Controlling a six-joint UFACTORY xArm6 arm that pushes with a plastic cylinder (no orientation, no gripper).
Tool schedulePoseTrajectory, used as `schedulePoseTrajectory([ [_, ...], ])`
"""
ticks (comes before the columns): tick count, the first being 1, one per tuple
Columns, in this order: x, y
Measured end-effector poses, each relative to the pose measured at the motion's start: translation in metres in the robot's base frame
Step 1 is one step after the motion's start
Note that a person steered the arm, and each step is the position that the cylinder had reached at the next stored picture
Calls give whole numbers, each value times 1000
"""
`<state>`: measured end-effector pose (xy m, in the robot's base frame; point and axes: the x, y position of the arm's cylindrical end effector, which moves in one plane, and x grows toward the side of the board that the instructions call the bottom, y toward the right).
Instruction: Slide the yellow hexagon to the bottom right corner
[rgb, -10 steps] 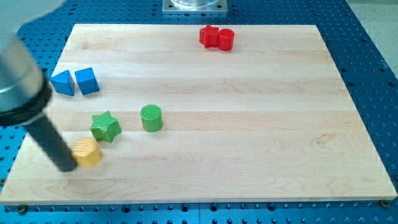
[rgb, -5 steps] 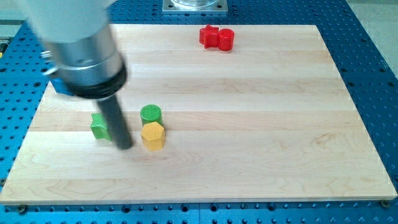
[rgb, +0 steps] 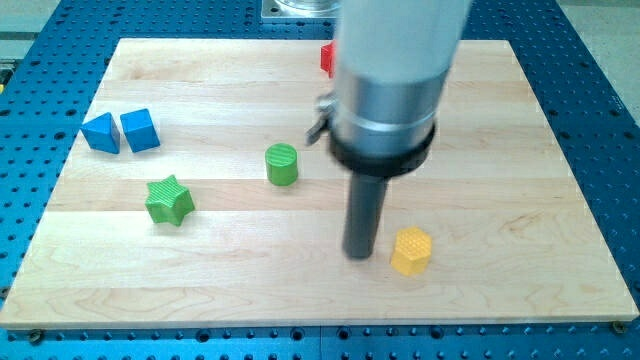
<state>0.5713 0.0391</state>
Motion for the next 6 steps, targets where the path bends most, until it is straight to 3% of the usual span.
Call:
schedulePoseTrajectory([
  [1, 11, 117],
  [2, 2, 47],
  [3, -58, 89],
  [5, -10, 138],
  [6, 5, 36],
])
